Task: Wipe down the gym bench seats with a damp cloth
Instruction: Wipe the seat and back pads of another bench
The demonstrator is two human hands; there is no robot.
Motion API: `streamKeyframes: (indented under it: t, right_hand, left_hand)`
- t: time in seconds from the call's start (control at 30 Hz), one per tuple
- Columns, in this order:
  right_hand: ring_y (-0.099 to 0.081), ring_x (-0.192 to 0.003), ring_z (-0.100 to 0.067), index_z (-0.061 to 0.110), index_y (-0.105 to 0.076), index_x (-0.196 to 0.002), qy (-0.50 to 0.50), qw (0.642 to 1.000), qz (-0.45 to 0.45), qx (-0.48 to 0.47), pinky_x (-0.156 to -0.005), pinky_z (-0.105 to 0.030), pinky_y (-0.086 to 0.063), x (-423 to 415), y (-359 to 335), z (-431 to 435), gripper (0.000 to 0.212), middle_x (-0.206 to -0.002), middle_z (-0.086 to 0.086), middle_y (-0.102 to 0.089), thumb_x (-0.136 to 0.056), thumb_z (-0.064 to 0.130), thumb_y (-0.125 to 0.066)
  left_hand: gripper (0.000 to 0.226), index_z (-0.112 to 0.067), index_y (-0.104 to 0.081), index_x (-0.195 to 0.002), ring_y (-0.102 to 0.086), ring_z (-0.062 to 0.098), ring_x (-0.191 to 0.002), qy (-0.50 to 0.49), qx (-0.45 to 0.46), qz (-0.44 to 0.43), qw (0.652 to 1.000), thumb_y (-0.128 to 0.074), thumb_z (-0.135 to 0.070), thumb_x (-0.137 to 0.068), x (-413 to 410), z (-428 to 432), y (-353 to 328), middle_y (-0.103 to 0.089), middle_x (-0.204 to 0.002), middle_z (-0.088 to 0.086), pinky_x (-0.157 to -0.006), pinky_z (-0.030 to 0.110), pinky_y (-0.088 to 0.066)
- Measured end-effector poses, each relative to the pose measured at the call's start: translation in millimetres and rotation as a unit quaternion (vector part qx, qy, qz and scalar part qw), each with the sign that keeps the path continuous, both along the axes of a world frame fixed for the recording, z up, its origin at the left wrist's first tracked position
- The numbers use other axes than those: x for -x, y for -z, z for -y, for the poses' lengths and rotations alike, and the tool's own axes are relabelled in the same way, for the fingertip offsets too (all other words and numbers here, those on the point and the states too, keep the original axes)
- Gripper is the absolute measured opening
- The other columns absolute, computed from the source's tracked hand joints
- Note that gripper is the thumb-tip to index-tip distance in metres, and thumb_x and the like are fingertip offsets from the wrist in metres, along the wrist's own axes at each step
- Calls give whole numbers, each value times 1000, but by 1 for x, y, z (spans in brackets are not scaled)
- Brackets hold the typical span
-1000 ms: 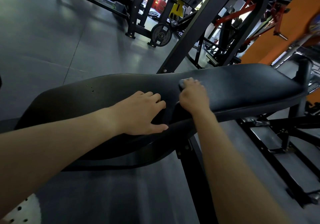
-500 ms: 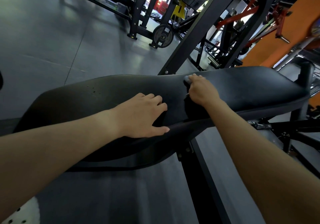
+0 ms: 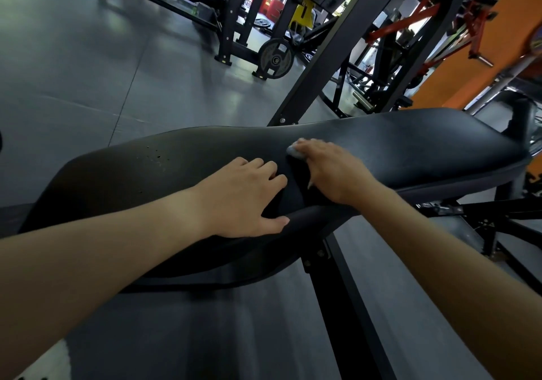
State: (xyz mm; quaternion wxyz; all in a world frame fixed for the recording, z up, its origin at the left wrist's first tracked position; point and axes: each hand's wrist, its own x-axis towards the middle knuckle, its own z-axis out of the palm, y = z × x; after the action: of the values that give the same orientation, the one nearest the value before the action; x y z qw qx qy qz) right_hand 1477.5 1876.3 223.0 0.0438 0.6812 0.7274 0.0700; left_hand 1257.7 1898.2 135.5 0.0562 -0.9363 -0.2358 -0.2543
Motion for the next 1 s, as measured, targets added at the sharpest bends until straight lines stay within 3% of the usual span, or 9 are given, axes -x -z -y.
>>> streamKeyframes:
  t: [0.1, 0.17, 0.3, 0.43, 0.6, 0.7, 0.83, 0.93, 1.0]
  right_hand:
    - [-49, -132, -28, 37, -51, -140, 112, 990, 3, -89, -104, -45, -41, -31, -19, 1, 46, -146, 0, -52, -99, 20, -39]
    - [-54, -122, -31, 32, -55, -134, 166, 978, -15, -129, -96, -45, -42, -45, -24, 5, 44, -134, -6, -58, -97, 17, -37]
    - [-52, -117, -33, 14, -60, -126, 139, 980, -31, -143, -100, -43, -39, -24, -14, 22, 35, -125, -12, -60, -94, 7, -47]
    - [-47, -131, -25, 14, -53, -139, 28, 994, -6, -108, -114, -36, -31, 14, 15, 53, 56, -140, -4, -54, -85, 9, -65]
    - [-40, -146, -22, 19, -51, -147, -45, 988, 12, -145, -122, -37, -26, 4, 29, 80, 49, -155, -2, -48, -99, 10, -48]
    - [-49, -139, -24, 20, -57, -139, -43, 978, 27, -200, -118, -41, -35, -21, 21, 89, 43, -148, -2, -56, -98, 11, -49]
    - [-52, -135, -27, 18, -62, -130, 41, 959, 12, -281, -114, -43, -36, -54, 9, 94, 37, -141, -2, -61, -97, 7, -48]
    - [-51, -135, -29, 13, -63, -128, 72, 940, 10, -334, -116, -46, -35, -46, 19, 93, 38, -141, -7, -61, -94, 7, -47]
    - [-51, -135, -30, 12, -65, -126, 35, 933, 14, -357, -116, -47, -35, -29, 36, 93, 40, -140, -8, -61, -91, 4, -48]
  left_hand:
    - [67, -18, -55, -122, -53, 20, -94, -15, -13, 1, 1000, -30, -73, -92, -3, 7, 0, -54, -108, 0, -91, 40, -48]
    - [63, -18, -54, -116, -51, 20, -90, -21, -15, 5, 1000, -31, -71, -92, -4, 10, 0, -53, -104, 1, -89, 41, -49]
    - [60, -17, -54, -111, -52, 22, -87, -36, -21, 5, 999, -31, -70, -93, -8, 15, -1, -53, -100, 3, -86, 42, -49]
    - [53, -17, -52, -104, -50, 23, -84, -54, -22, 19, 998, -33, -66, -93, -13, 21, -1, -53, -96, 4, -82, 43, -48]
    - [50, -17, -52, -102, -42, 20, -80, -64, -12, 34, 997, -34, -63, -94, -17, 26, 1, -53, -95, 4, -78, 41, -46]
    - [54, -15, -55, -106, -51, 24, -83, -71, -13, 21, 997, -33, -63, -95, -17, 27, 1, -55, -97, 6, -79, 41, -48]
    - [56, -13, -55, -108, -53, 25, -85, -67, -17, 24, 997, -33, -63, -97, -15, 27, 3, -56, -99, 7, -79, 40, -48]
    - [53, -13, -54, -106, -41, 20, -81, -69, -18, 33, 997, -35, -62, -98, -15, 28, 5, -55, -98, 7, -76, 38, -46]
    - [53, -13, -54, -105, -33, 18, -80, -72, -19, 34, 997, -35, -61, -97, -16, 28, 5, -54, -97, 7, -72, 37, -40]
